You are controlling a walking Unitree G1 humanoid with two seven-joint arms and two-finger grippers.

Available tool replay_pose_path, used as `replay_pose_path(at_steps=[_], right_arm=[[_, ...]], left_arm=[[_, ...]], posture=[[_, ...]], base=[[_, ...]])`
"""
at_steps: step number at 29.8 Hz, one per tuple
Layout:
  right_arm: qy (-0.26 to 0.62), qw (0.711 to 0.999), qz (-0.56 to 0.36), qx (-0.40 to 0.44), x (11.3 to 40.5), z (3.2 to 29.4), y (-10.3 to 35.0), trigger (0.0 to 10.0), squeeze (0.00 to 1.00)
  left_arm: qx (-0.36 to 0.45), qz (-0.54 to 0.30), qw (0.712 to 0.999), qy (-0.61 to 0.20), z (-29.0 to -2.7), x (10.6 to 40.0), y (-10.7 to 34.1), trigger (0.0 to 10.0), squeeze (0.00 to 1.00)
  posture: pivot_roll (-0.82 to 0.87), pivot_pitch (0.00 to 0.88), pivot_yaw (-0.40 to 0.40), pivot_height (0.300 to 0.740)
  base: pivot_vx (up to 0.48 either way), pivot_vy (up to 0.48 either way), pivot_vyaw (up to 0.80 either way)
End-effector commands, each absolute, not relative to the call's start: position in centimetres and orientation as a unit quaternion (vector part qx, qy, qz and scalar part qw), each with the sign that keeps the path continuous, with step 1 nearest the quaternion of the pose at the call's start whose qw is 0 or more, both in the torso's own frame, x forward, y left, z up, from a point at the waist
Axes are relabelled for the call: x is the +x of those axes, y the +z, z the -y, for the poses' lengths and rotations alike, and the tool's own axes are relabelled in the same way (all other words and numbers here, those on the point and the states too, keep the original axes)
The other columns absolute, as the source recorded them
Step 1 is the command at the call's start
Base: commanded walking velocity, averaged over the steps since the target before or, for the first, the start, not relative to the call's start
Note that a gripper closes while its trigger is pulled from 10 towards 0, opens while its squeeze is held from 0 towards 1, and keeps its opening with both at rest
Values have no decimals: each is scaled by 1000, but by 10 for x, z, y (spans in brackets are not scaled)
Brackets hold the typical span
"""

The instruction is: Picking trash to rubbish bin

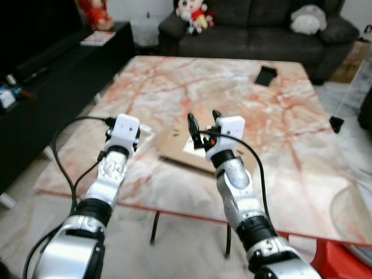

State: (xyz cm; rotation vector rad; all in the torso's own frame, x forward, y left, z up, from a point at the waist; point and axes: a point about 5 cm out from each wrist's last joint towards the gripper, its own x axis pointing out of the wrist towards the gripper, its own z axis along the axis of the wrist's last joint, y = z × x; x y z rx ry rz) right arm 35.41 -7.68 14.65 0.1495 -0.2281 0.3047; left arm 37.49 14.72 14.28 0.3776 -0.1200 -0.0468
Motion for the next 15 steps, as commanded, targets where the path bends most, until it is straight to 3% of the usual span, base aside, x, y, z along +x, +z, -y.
replay_pose_path(at_steps=[1,15], right_arm=[[165,976,120,80,354,66,152,10000,0],[164,976,118,79,354,66,151,10000,0]], left_arm=[[198,66,978,-10,-160,376,149,10000,0],[209,7,978,-20,-174,374,131,10000,0]], posture=[[-26,12,3,740],[-27,18,3,740]], base=[[285,0,0],[0,0,0]])
